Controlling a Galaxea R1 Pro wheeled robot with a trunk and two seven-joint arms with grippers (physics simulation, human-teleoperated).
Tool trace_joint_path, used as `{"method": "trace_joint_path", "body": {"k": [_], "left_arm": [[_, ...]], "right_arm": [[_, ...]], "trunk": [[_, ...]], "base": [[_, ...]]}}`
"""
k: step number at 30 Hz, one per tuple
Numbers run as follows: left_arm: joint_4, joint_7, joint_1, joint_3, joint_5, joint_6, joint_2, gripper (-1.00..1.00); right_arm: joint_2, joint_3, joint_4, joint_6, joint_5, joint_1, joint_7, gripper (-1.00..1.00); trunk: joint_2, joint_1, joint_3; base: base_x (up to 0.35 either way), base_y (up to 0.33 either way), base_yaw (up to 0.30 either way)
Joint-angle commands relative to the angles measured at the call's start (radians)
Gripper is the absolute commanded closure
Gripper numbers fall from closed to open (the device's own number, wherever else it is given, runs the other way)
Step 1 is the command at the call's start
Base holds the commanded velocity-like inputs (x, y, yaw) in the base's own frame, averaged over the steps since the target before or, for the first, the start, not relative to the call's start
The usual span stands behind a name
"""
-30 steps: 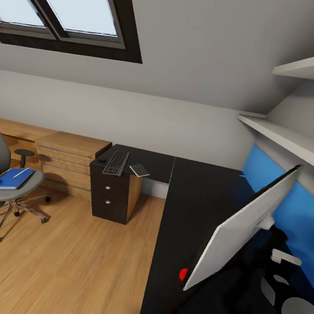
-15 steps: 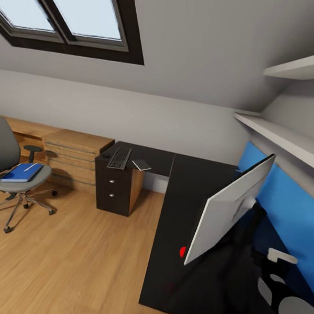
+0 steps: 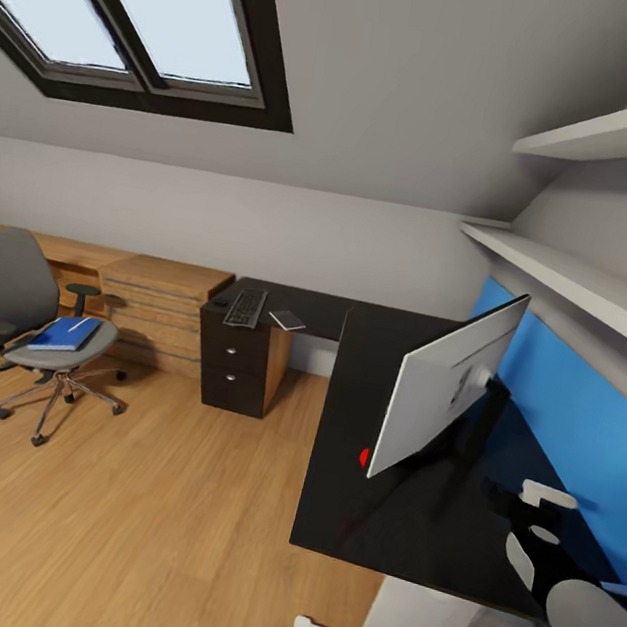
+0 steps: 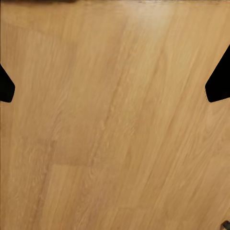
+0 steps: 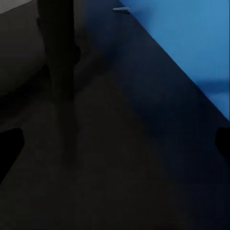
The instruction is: In the bedroom, organize the workspace by keeping the computer under the desk, ensuring the monitor is on the desk, placing the keyboard on the desk next to the monitor, placing the mouse on the desk next to the keyboard, moving the folder from the swivel chair onto the desk next to the mouse, stacking the notebook on top of the folder with the pen on top of the notebook, and positioning the swivel chair next to the desk.
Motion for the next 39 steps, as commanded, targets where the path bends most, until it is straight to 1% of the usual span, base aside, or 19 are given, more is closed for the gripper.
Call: {"method": "trace_joint_path", "body": {"k": [1, 2, 4, 6, 7, 10, 11, 14, 15, 17, 18, 20, 21, 24, 26, 28, 34, 38, 39], "left_arm": [[0.001, 0.004, -0.001, -0.009, 0.008, -0.003, 0.000, -1.00], [0.001, 0.004, -0.001, -0.009, 0.008, -0.002, 0.000, -1.00], [0.001, 0.004, -0.001, -0.009, 0.008, -0.002, 0.000, -1.00], [0.001, 0.004, -0.001, -0.009, 0.008, -0.002, 0.000, -1.00], [0.001, 0.004, -0.001, -0.009, 0.008, -0.002, 0.000, -1.00], [0.001, 0.004, -0.001, -0.009, 0.008, -0.002, 0.000, -1.00], [0.001, 0.004, -0.001, -0.009, 0.008, -0.002, 0.000, -1.00], [0.001, 0.004, -0.001, -0.009, 0.008, -0.002, 0.000, -1.00], [0.001, 0.004, -0.001, -0.009, 0.008, -0.002, 0.000, -1.00], [0.001, 0.005, -0.001, -0.009, 0.008, -0.002, 0.000, -1.00], [0.001, 0.005, -0.001, -0.009, 0.008, -0.002, 0.000, -1.00], [0.001, 0.005, -0.001, -0.009, 0.008, -0.002, 0.000, -1.00], [0.001, 0.005, -0.001, -0.009, 0.008, -0.002, 0.000, -1.00], [0.001, 0.005, -0.001, -0.008, 0.008, -0.002, 0.000, -1.00], [0.001, 0.006, -0.001, -0.008, 0.008, -0.002, 0.000, -1.00], [0.001, 0.006, -0.001, -0.009, 0.008, -0.002, 0.000, -1.00], [0.001, 0.006, -0.001, -0.009, 0.008, -0.002, 0.000, -1.00], [0.001, 0.006, -0.001, -0.009, 0.008, -0.002, 0.000, -1.00], [0.001, 0.006, -0.001, -0.009, 0.008, -0.002, 0.000, -1.00]], "right_arm": [[0.005, -0.003, -0.022, 0.022, -0.008, 0.000, 0.020, -1.00], [0.007, -0.004, -0.034, 0.036, -0.011, 0.000, 0.032, -1.00], [0.013, -0.004, -0.092, 0.110, -0.036, 0.008, 0.071, -1.00], [0.019, -0.005, -0.137, 0.159, -0.055, 0.021, 0.081, -1.00], [0.043, -0.005, -0.335, 0.280, -0.083, 0.104, 0.089, -1.00], [0.065, -0.005, -0.528, 0.355, -0.091, 0.198, 0.074, -1.00], [0.086, -0.005, -0.677, 0.412, -0.094, 0.278, 0.042, -1.00], [0.127, -0.004, -0.891, 0.483, -0.097, 0.394, -0.036, -1.00], [0.160, -0.002, -1.013, 0.512, -0.098, 0.460, -0.098, -1.00], [0.196, 0.001, -1.107, 0.530, -0.098, 0.511, -0.157, -1.00], [0.232, 0.004, -1.171, 0.542, -0.097, 0.547, -0.204, -1.00], [0.264, 0.012, -1.211, 0.549, -0.093, 0.570, -0.236, -1.00], [0.287, 0.026, -1.235, 0.554, -0.083, 0.586, -0.258, -1.00], [0.308, 0.051, -1.256, 0.556, -0.056, 0.599, -0.277, -1.00], [0.321, 0.072, -1.269, 0.553, -0.017, 0.607, -0.289, -1.00], [0.326, 0.080, -1.273, 0.550, 0.003, 0.611, -0.293, -1.00], [0.330, 0.093, -1.276, 0.529, 0.021, 0.620, -0.296, -1.00], [0.330, 0.145, -1.263, 0.408, 0.037, 0.637, -0.299, -1.00], [0.330, 0.147, -1.261, 0.395, 0.042, 0.639, -0.299, -1.00]], "trunk": [[-0.001, 0.000, -0.001], [-0.001, 0.000, -0.001], [-0.001, 0.000, -0.001], [-0.001, 0.000, -0.001], [-0.001, 0.000, -0.001], [-0.001, 0.000, -0.001], [-0.001, 0.000, -0.001], [-0.001, 0.000, -0.001], [-0.001, 0.000, -0.001], [-0.001, 0.000, -0.001], [-0.001, 0.000, -0.001], [-0.001, 0.000, -0.001], [-0.001, 0.000, -0.001], [-0.001, 0.000, -0.001], [-0.001, 0.000, -0.001], [-0.001, 0.000, -0.001], [-0.001, 0.000, -0.001], [-0.001, 0.000, -0.001], [-0.001, 0.000, -0.001]], "base": [[-0.186, 0.008, 0.000], [-0.149, 0.007, 0.000], [-0.078, 0.003, 0.000], [-0.044, 0.002, 0.000], [-0.013, 0.001, 0.000], [-0.008, 0.000, 0.000], [-0.004, 0.000, 0.000], [-0.003, 0.000, 0.000], [-0.001, 0.000, 0.000], [-0.001, 0.000, 0.000], [-0.001, 0.035, 0.000], [0.000, 0.093, 0.000], [0.000, 0.187, 0.000], [0.000, 0.235, 0.000], [0.000, 0.291, 0.000], [0.000, 0.308, 0.000], [0.000, 0.318, 0.000], [0.000, 0.270, 0.000], [0.000, 0.126, 0.000]]}}
